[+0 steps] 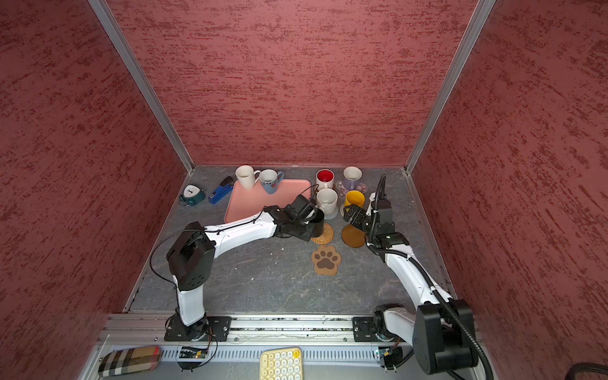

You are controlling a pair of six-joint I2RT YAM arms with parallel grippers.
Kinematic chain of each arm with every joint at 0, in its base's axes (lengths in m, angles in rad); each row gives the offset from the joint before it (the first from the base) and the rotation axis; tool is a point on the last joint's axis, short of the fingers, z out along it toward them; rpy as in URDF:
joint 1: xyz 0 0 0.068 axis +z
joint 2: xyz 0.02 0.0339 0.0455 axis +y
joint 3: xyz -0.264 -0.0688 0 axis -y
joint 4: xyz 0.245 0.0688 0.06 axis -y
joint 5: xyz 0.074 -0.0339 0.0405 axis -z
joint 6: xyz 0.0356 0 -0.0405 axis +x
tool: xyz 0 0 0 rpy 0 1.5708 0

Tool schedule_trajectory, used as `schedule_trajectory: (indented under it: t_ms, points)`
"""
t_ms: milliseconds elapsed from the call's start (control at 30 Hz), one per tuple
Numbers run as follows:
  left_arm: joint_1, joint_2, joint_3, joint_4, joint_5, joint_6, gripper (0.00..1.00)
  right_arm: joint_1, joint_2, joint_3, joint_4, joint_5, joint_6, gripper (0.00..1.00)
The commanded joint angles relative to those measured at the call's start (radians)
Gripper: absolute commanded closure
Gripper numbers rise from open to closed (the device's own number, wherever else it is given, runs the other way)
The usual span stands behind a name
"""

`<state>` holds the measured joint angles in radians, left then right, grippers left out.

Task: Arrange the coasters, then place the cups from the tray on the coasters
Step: 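Lower the black mug onto the rattan coaster and open the left gripper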

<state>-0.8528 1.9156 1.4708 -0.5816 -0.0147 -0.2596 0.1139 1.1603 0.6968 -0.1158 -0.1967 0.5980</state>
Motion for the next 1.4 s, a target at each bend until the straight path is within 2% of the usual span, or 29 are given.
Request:
schedule_trajectory:
  t_ms: [0, 500, 1367]
  points:
    - [-0.001, 0.005, 0.049, 0.094, 0.015, 0.022, 1.00, -0.008, 0.009, -0.009, 0.041, -0.014, -0.007, 0.01]
    - [0.005, 0.064, 0.058, 0.136, 0.038, 0.007, 1.00, -0.012, 0.013, -0.004, 0.037, -0.017, -0.021, 0.01]
    - [0.005, 0.083, 0.066, 0.176, 0.048, -0.050, 1.00, -0.018, -0.001, -0.012, 0.019, -0.015, -0.036, 0.01]
